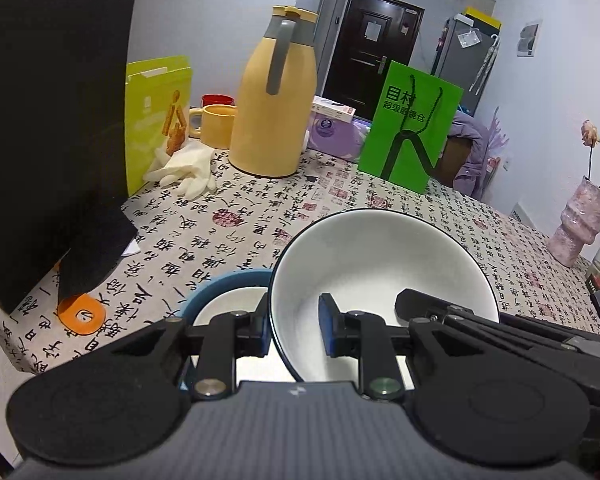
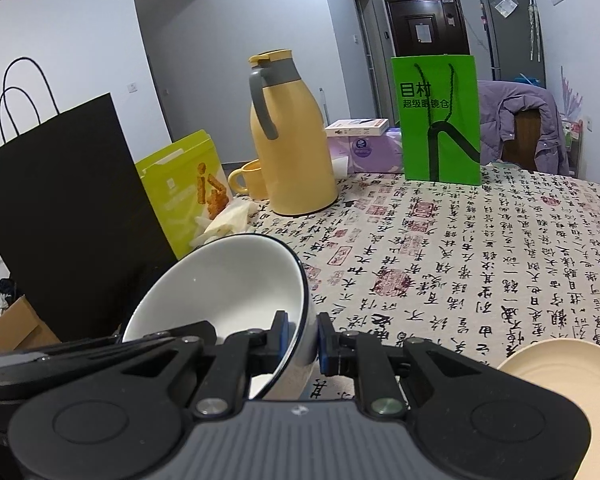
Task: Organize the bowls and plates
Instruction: 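Lower the white bowl into the nested bowls with both grippers, then settle the white bowl down inside the blue bowl with both grippers, then open both grippers and lift them off the white bowl rim, then move both open grippers down to the blue bowl rim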
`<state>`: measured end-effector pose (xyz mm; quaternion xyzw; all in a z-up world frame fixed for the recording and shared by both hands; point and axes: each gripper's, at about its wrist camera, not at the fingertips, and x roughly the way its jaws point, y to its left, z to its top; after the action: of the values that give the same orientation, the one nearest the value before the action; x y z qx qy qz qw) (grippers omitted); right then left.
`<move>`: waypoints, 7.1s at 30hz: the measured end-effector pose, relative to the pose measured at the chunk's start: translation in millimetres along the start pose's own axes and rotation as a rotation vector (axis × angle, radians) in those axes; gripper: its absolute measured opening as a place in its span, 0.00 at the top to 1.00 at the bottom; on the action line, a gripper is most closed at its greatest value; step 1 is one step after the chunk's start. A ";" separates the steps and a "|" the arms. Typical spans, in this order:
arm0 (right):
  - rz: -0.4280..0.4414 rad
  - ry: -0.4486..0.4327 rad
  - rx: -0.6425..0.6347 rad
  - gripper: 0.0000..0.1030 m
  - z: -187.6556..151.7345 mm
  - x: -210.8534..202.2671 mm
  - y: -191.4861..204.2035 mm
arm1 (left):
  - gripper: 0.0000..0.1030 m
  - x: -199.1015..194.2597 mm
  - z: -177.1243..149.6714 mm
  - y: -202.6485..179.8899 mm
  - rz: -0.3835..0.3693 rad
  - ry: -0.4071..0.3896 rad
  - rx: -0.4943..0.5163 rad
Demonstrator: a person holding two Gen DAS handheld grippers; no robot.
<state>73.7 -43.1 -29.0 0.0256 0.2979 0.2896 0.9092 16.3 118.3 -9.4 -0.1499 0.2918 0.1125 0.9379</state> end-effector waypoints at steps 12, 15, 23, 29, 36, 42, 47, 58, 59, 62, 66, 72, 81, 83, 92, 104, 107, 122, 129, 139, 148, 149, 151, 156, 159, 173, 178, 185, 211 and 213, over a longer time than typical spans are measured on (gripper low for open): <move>0.018 0.025 -0.012 0.86 -2.2 14.1 12.2 | 0.78 4.8 -2.4 18.4 0.016 0.010 -0.026; 0.020 0.032 -0.012 0.86 -3.4 18.6 14.8 | 0.78 7.6 -3.1 22.7 0.021 0.014 -0.032; 0.029 0.057 -0.014 0.86 -6.9 33.7 18.1 | 0.78 15.3 -5.6 34.1 0.032 0.030 -0.047; 0.035 0.072 -0.015 0.86 -10.5 43.8 20.4 | 0.78 21.5 -7.9 41.9 0.037 0.043 -0.059; 0.046 0.084 -0.012 0.85 -13.6 53.7 21.3 | 0.78 26.7 -9.8 47.2 0.045 0.049 -0.067; 0.047 0.077 -0.030 0.85 -16.1 59.0 23.8 | 0.78 29.0 -11.1 50.5 0.052 0.046 -0.066; 0.053 0.068 -0.042 0.85 -18.6 61.8 25.4 | 0.78 29.4 -11.5 51.5 0.060 0.036 -0.058; 0.060 0.047 -0.076 0.84 -23.2 57.4 26.1 | 0.78 30.1 -14.3 49.9 0.068 0.014 -0.025; 0.061 0.046 -0.079 0.84 -23.4 57.0 26.0 | 0.78 30.1 -14.7 50.0 0.067 0.013 -0.024; 0.061 0.041 -0.082 0.84 -23.7 55.4 25.3 | 0.78 30.2 -14.8 49.3 0.062 0.013 -0.021; 0.063 0.043 -0.076 0.84 -23.3 55.7 24.9 | 0.78 31.1 -14.1 48.6 0.061 0.014 -0.020; 0.064 0.044 -0.073 0.84 -22.1 56.2 24.2 | 0.78 31.9 -13.3 48.6 0.060 0.017 -0.021; 0.067 0.050 -0.060 0.84 -22.5 58.1 20.1 | 0.78 35.2 -14.6 46.7 0.047 0.038 -0.021; 0.065 0.050 -0.057 0.85 -22.6 59.1 19.1 | 0.79 37.8 -15.7 47.9 0.042 0.052 -0.027; 0.039 0.032 -0.101 0.85 -24.4 60.1 21.9 | 0.89 40.5 -17.8 49.7 0.058 0.063 -0.025; 0.054 0.044 -0.102 0.85 -18.7 52.7 17.9 | 0.89 42.5 -18.2 48.7 0.064 0.071 -0.030; 0.054 0.048 -0.106 0.86 -18.7 51.3 18.2 | 0.89 41.1 -18.0 49.0 0.060 0.070 -0.032; 0.035 0.016 -0.110 0.90 -26.9 58.2 17.9 | 0.89 37.4 -18.9 28.2 0.173 -0.007 0.123; 0.047 0.013 -0.102 0.93 -29.9 58.5 14.9 | 0.89 38.3 -20.0 33.7 0.153 -0.026 0.141; 0.073 -0.012 -0.074 0.94 -26.5 50.8 10.3 | 0.89 38.5 -21.7 36.1 0.137 -0.031 0.142; 0.095 0.000 -0.026 0.90 -26.2 49.7 1.5 | 0.89 40.9 -20.9 36.3 0.136 -0.013 0.141; 0.095 0.002 -0.027 0.90 -26.5 49.9 1.6 | 0.89 41.0 -20.7 36.1 0.137 -0.012 0.141; 0.097 0.009 -0.027 0.90 -26.9 50.6 2.7 | 0.89 41.5 -20.3 36.1 0.137 -0.008 0.141; 0.111 0.026 -0.016 0.89 -25.9 52.6 5.4 | 0.89 43.0 -17.8 35.4 0.141 0.007 0.143; 0.109 0.030 -0.002 0.89 -24.8 53.6 4.9 | 0.89 44.0 -16.2 34.3 0.145 0.016 0.148; 0.192 -0.058 0.046 0.37 -28.5 16.9 -22.1 | 0.00 -12.2 -15.4 29.0 0.181 -0.253 0.153; 0.177 -0.112 0.029 0.00 -41.1 -9.4 -29.0 | 0.00 -33.9 -27.3 36.5 0.163 -0.312 0.115; 0.163 -0.158 -0.023 0.00 -61.6 -40.4 -27.3 | 0.00 -46.1 -48.1 45.9 0.138 -0.313 0.058; -0.004 -0.138 -0.010 0.00 -88.6 -54.5 -33.3 | 0.00 -34.9 -73.6 57.6 0.037 -0.266 0.058; -0.018 -0.132 -0.018 0.00 -87.0 -50.1 -30.2 | 0.00 -32.9 -73.1 62.6 0.030 -0.266 0.052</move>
<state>7.9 -106.3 -80.7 0.0340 0.2352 0.2819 0.9296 -66.4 147.1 -61.1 -0.1052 0.1700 0.1377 0.9701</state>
